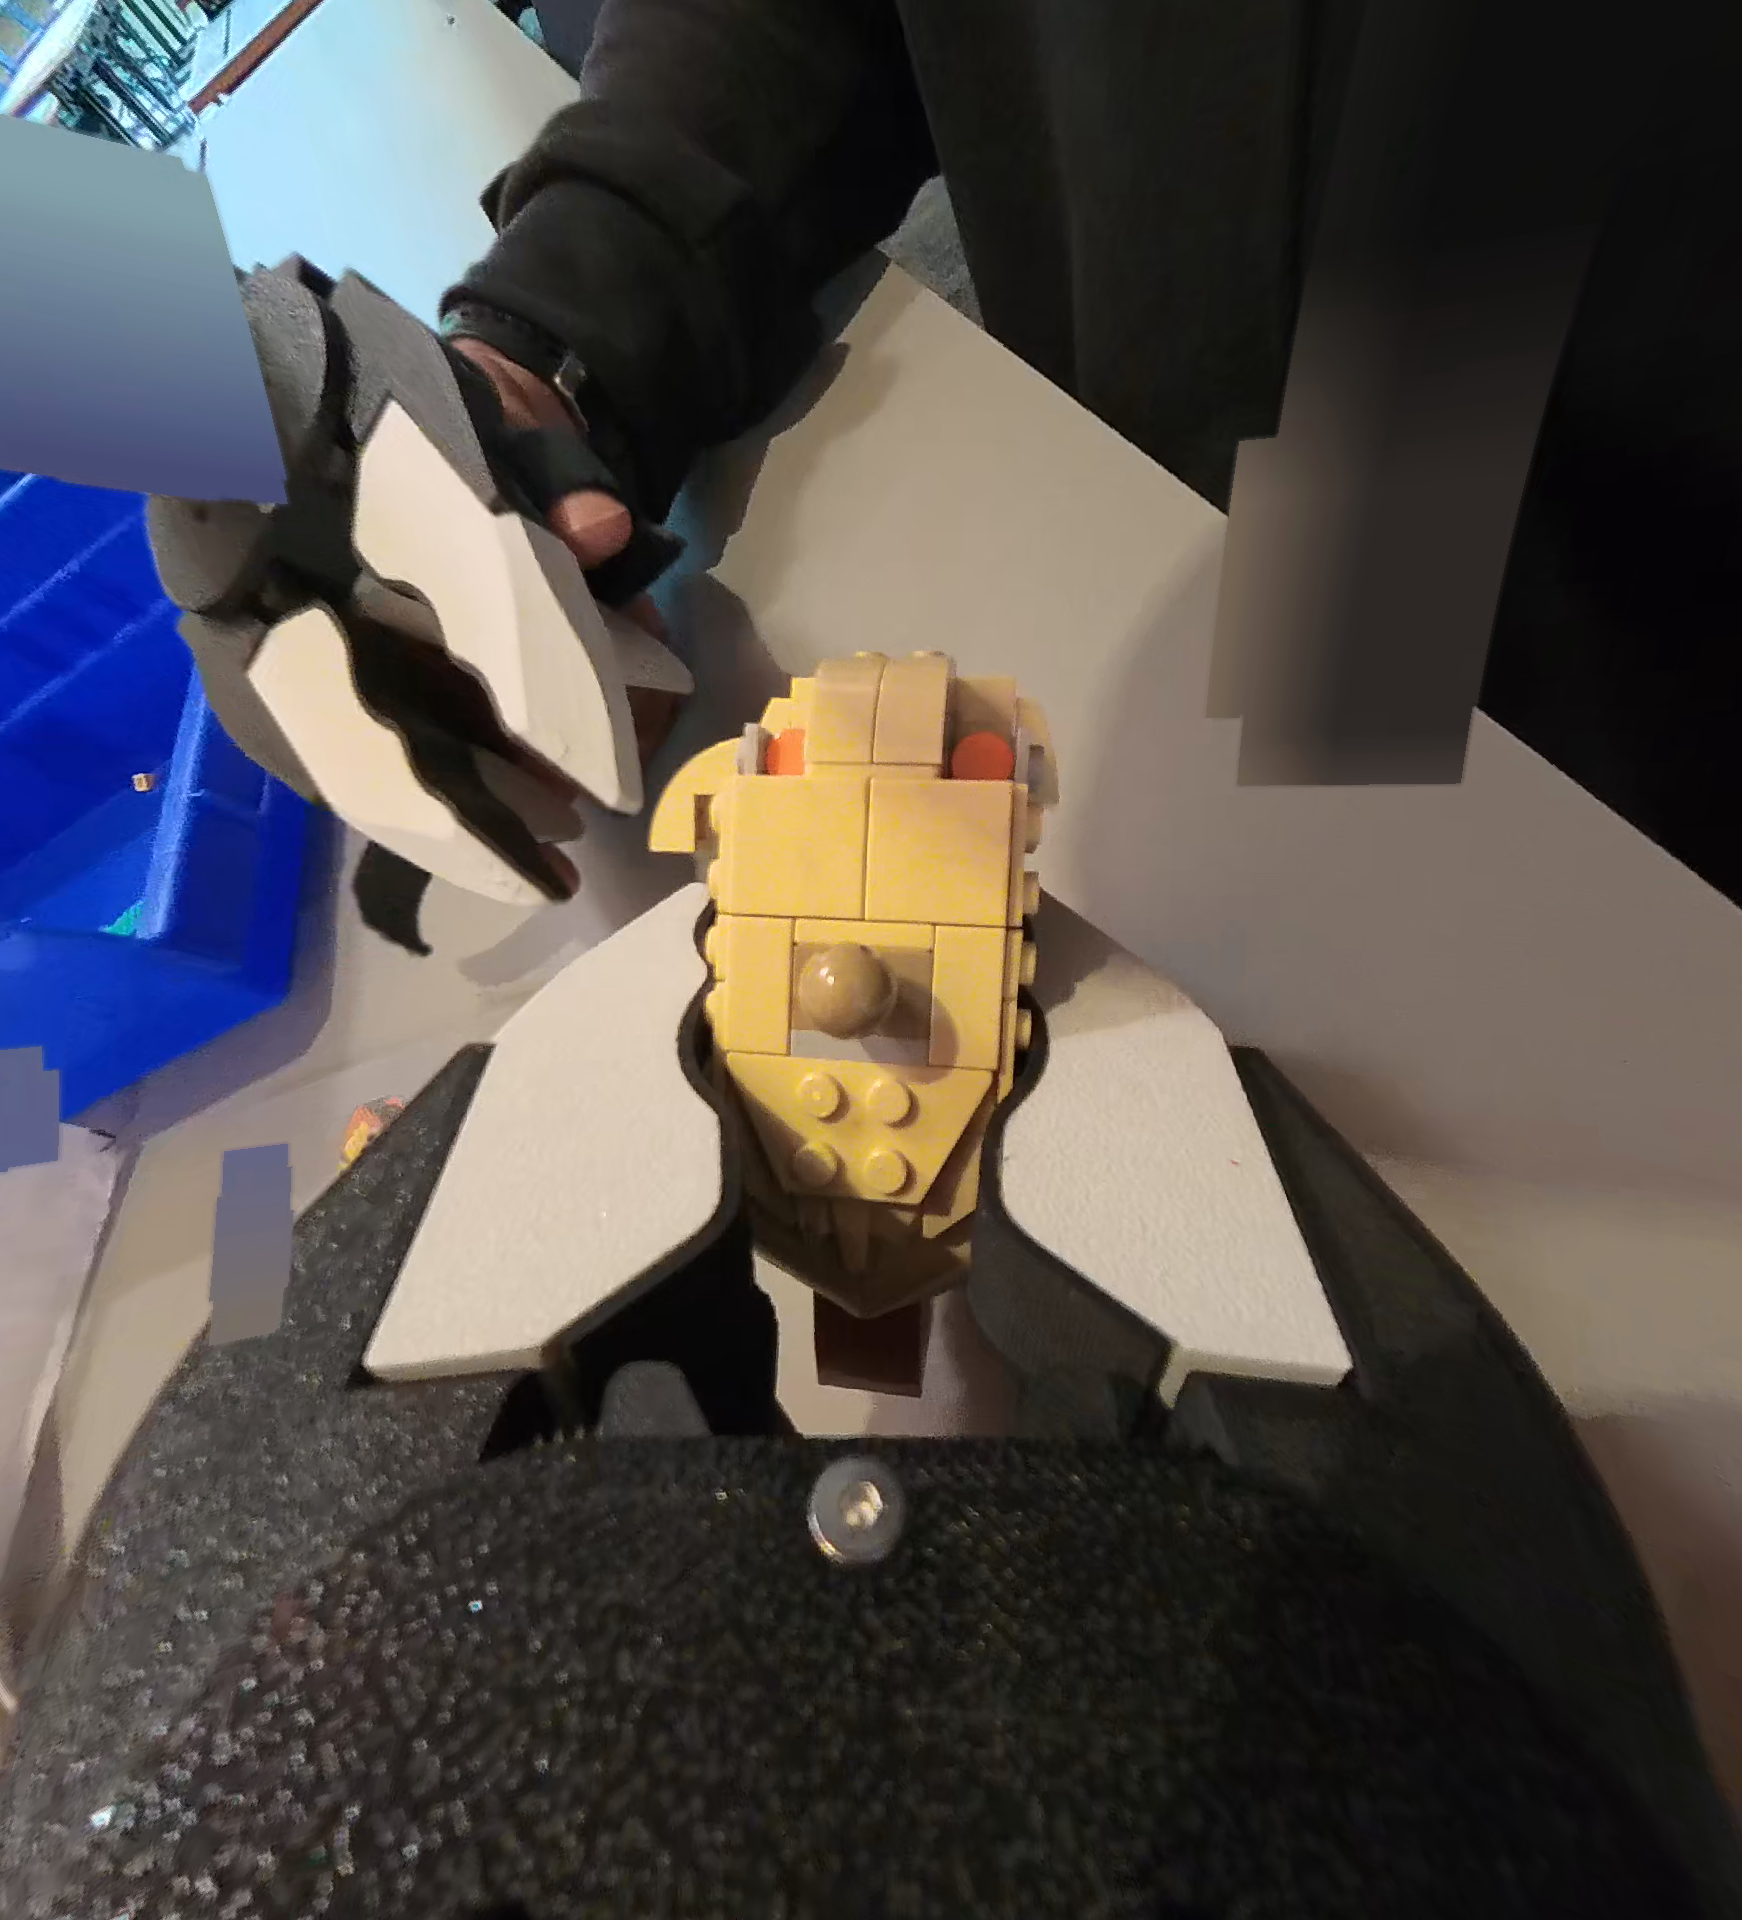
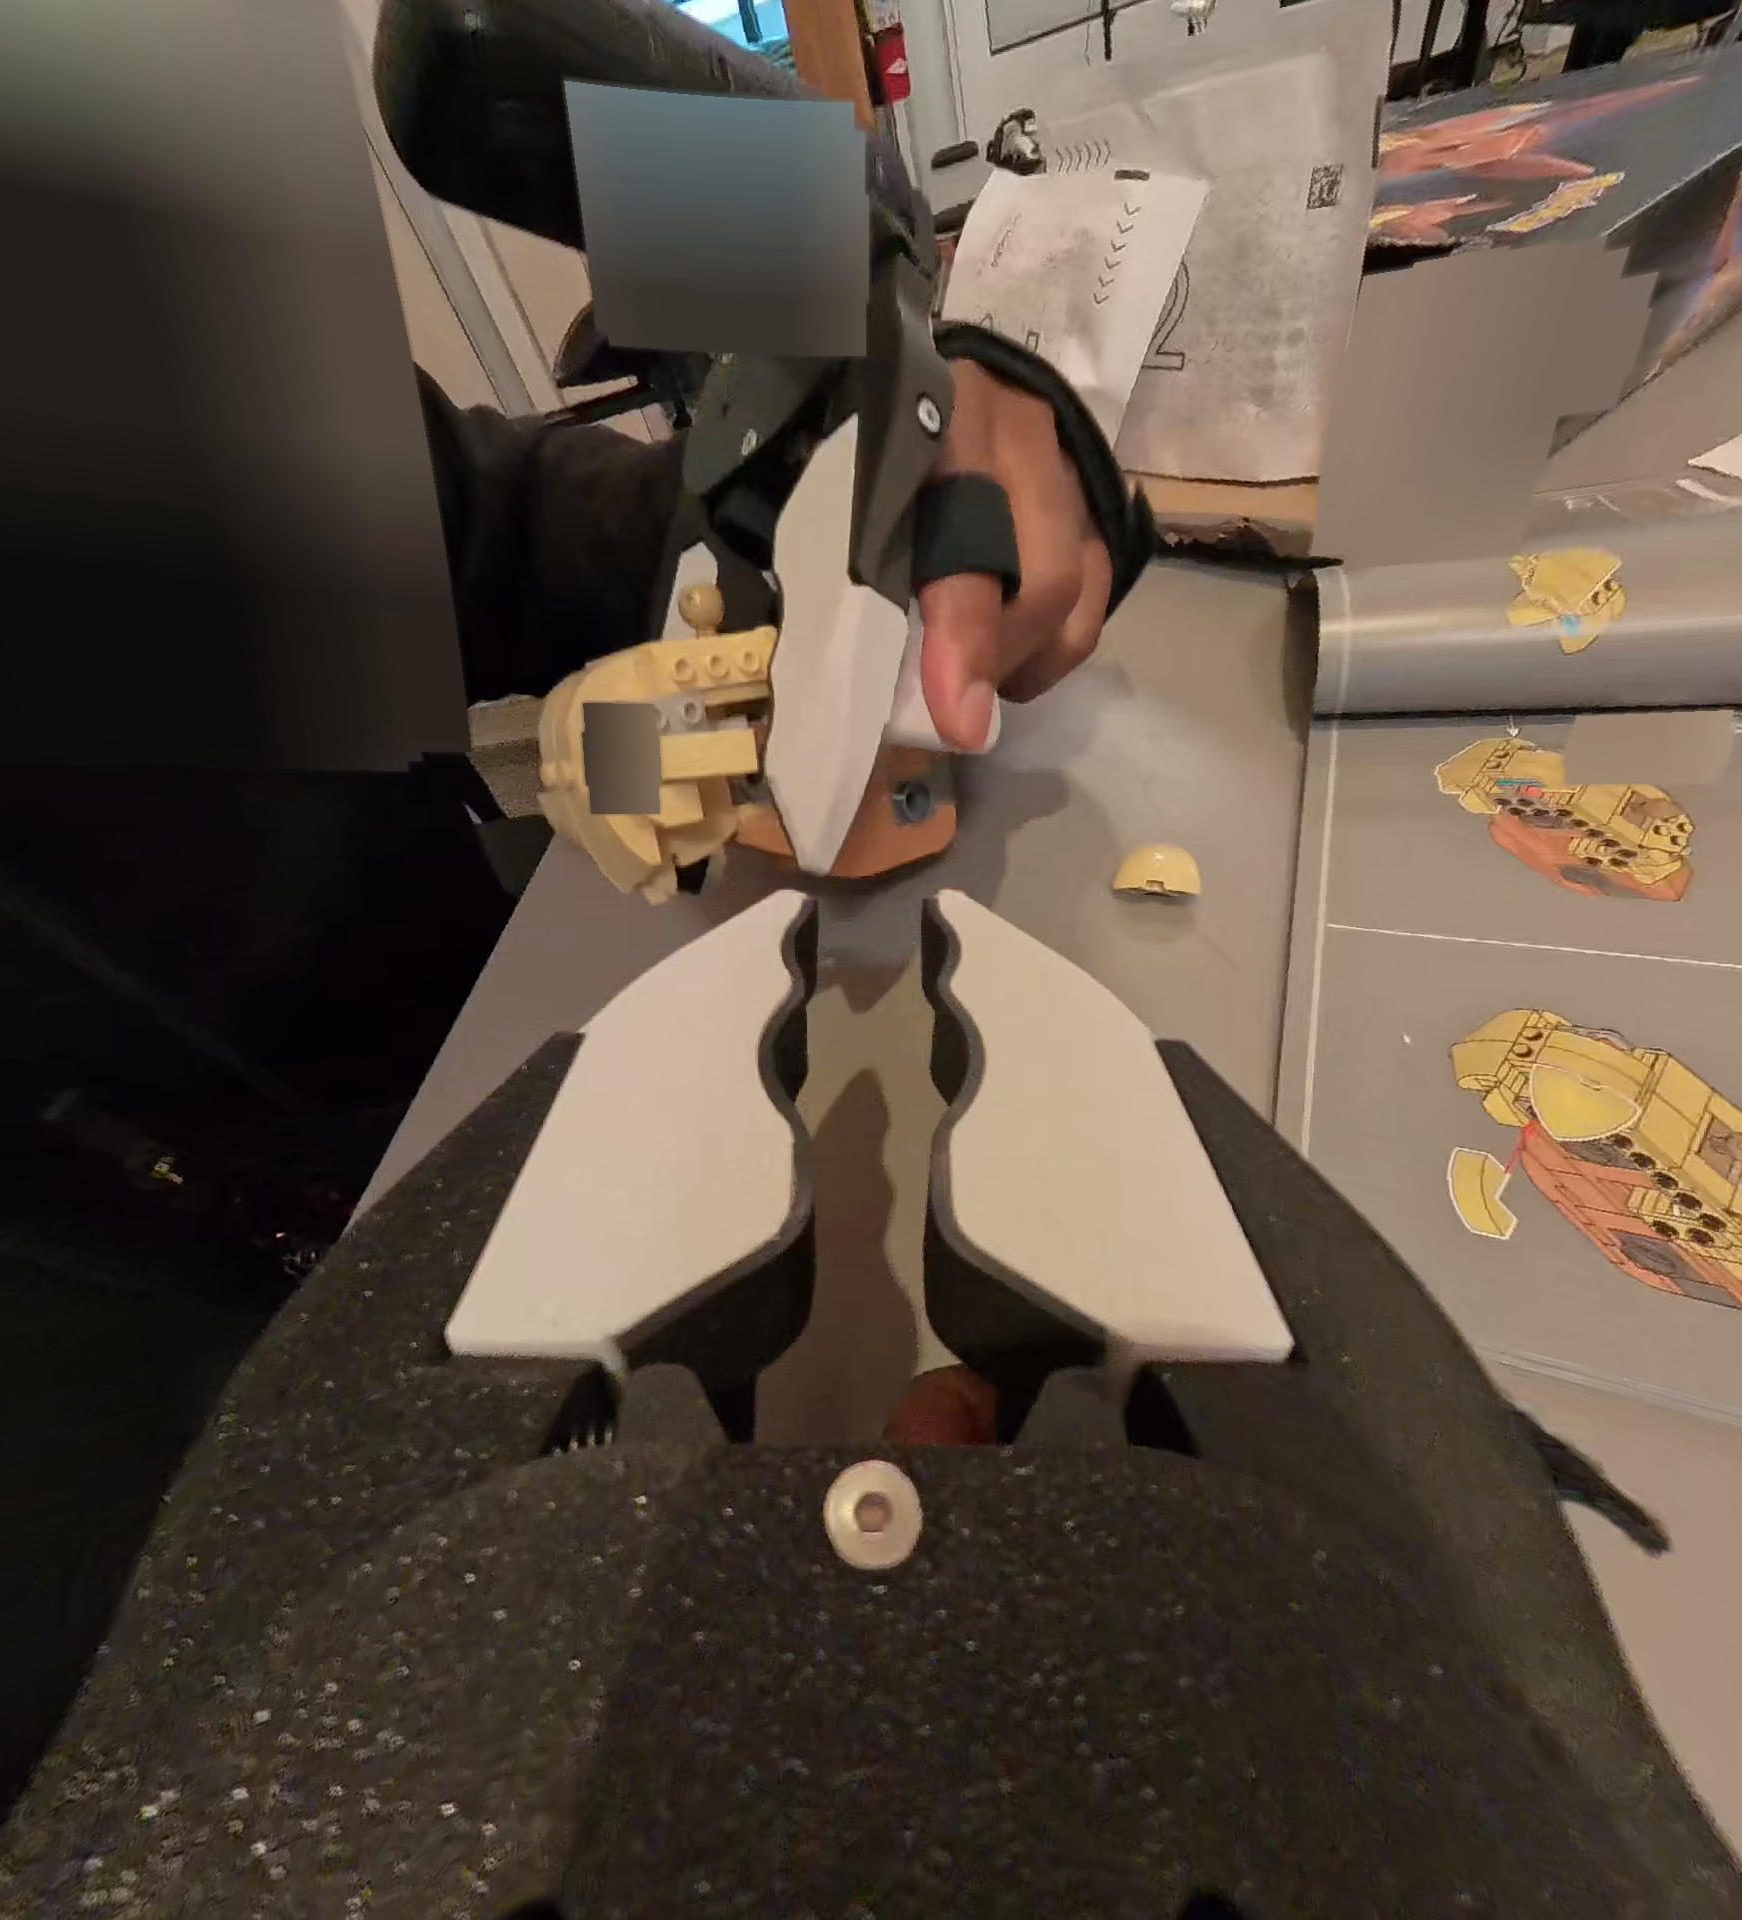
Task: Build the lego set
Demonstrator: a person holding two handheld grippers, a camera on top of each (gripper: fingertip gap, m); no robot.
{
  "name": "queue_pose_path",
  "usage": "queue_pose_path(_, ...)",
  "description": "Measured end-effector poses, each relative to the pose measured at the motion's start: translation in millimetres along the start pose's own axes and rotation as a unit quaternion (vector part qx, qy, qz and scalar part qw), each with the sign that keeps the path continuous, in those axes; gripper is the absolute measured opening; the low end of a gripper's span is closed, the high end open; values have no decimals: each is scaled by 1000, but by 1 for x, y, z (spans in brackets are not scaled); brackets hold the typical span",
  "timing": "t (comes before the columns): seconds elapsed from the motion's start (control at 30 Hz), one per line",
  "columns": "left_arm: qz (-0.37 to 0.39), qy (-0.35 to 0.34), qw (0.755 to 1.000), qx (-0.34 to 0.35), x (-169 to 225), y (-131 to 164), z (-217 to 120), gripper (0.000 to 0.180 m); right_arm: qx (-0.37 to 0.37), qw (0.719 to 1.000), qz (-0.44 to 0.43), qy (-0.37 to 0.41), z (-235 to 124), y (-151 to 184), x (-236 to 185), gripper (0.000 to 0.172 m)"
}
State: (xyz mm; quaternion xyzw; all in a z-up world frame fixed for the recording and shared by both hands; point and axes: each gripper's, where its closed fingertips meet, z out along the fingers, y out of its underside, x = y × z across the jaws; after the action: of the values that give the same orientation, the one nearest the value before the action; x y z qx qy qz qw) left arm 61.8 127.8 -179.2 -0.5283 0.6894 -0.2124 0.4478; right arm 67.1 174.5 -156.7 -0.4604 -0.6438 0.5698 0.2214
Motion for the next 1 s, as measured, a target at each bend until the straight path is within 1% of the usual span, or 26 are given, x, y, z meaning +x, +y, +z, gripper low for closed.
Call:
queue_pose_path(0.1, -25, 36, 999, -23, 9, 5, -16, 49, -4, 1000, 11, 11, 1, 1, 5, 17)
queue_pose_path(0.2, -57, 53, 994, -79, 15, 24, -33, 49, -14, 999, 35, 21, 3, 4, 11, 15)
queue_pose_path(0.37, -90, 36, 979, -181, 12, 68, -43, 49, -27, 996, 67, 42, 6, 8, 22, 14)
queue_pose_path(0.43, -97, 36, 974, -201, 13, 77, -41, 49, -34, 996, 69, 51, 7, 10, 24, 14)
queue_pose_path(0.6, -110, 24, 972, -207, 8, 80, -41, 50, -47, 995, 64, 67, 11, 12, 27, 15)
queue_pose_path(1.0, -114, 6, 974, -196, 2, 84, -38, 50, -63, 993, 82, 62, 13, 17, 28, 16)
